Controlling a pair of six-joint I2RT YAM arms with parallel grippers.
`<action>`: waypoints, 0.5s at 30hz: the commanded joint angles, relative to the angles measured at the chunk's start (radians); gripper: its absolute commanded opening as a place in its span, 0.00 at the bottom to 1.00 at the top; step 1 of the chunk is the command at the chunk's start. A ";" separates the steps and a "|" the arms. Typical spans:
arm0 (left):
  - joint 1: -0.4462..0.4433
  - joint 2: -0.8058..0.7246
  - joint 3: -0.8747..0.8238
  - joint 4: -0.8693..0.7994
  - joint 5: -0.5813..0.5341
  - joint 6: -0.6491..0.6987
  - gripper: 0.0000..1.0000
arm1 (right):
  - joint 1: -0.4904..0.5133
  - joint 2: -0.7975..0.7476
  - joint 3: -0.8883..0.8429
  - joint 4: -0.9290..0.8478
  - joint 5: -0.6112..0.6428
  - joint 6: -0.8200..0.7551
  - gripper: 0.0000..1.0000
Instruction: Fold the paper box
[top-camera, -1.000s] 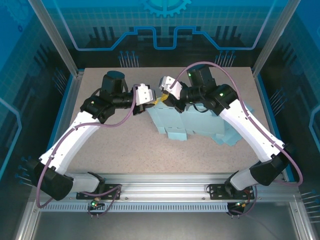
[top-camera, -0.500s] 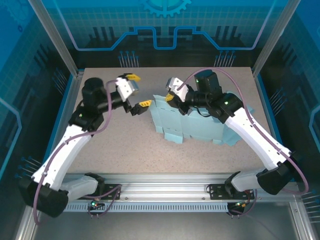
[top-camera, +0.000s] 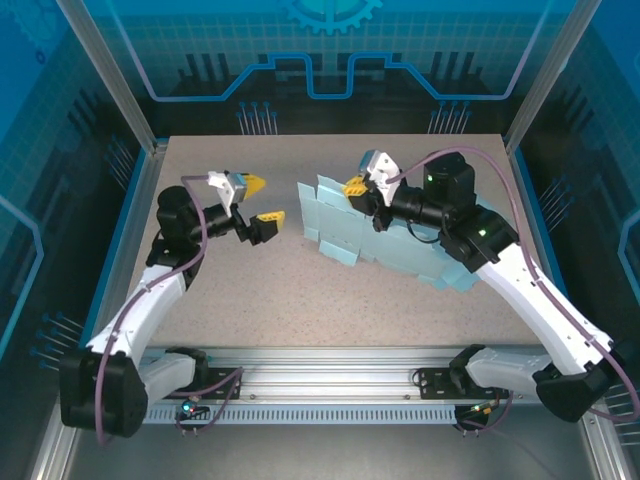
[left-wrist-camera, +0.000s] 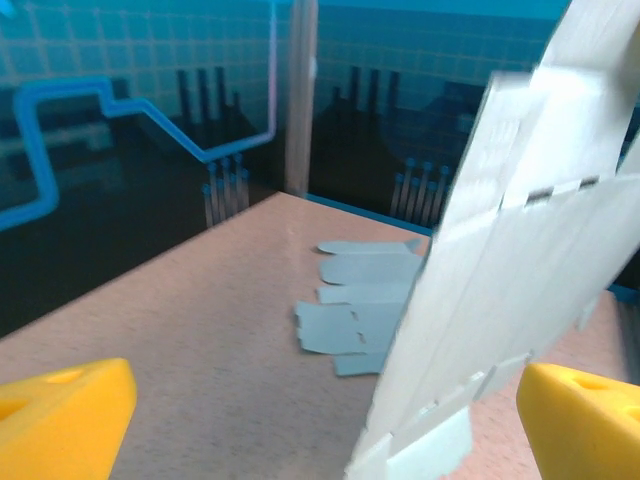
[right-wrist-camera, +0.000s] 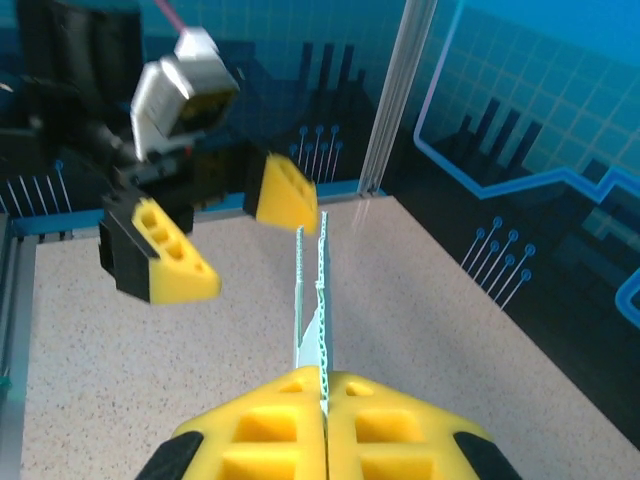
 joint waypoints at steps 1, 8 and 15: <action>0.007 0.055 0.046 0.046 0.204 -0.013 0.99 | -0.011 -0.041 -0.027 0.055 -0.033 0.035 0.00; -0.028 0.095 0.100 -0.099 0.224 0.120 0.99 | -0.011 -0.072 -0.050 0.095 -0.040 0.056 0.00; -0.101 0.154 0.136 -0.128 0.225 0.127 0.82 | -0.011 -0.093 -0.072 0.142 -0.046 0.074 0.00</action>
